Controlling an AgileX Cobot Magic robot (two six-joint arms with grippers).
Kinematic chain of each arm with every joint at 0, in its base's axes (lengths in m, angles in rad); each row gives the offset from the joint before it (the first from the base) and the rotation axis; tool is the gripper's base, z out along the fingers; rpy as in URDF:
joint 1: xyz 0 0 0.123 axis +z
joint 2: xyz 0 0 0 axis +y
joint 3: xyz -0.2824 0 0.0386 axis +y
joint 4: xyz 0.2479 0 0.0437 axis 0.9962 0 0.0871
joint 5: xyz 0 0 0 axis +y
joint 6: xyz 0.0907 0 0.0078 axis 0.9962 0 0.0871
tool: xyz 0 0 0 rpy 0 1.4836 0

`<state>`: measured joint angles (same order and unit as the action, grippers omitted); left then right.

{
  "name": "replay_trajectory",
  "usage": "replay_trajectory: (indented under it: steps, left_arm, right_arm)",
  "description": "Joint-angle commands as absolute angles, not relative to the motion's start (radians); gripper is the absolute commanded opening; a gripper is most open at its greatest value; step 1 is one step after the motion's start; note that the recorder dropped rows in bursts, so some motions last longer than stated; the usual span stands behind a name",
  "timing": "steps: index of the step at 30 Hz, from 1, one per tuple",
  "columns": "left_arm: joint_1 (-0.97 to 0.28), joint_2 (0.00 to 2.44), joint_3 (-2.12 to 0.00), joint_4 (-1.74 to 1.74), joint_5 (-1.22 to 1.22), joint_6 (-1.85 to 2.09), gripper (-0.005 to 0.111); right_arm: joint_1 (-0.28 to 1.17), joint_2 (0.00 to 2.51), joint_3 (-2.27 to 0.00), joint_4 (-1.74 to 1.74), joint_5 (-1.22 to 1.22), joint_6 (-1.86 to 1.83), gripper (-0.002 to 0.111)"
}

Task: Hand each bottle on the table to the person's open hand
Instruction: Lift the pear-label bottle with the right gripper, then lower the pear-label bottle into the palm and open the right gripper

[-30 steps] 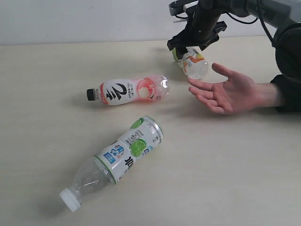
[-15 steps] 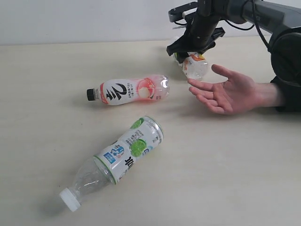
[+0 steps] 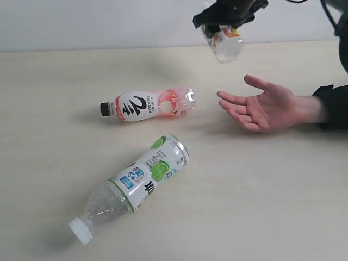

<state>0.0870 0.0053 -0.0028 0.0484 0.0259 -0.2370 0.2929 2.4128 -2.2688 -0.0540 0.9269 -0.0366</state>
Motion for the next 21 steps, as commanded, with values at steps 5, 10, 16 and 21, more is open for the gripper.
replay_trajectory:
  steps: [5,10,16,21]
  left_arm:
    - [0.089,0.0,0.0,0.048,0.02,-0.243,0.001]
    - [0.089,0.0,0.0,0.048,0.02,-0.243,0.001]
    - [0.089,0.0,0.0,0.048,0.02,-0.243,0.001]
    - [0.089,0.0,0.0,0.048,0.02,-0.243,0.001]
  right_arm:
    - [0.291,2.267,-2.276,-0.06,1.18,-0.026,0.0]
    - [0.291,2.215,-2.208,0.0,1.221,-0.06,0.0]
    - [0.291,2.075,-1.953,0.045,1.221,-0.08,0.0]
    - [0.291,1.938,-1.637,0.042,1.045,-0.086,0.0]
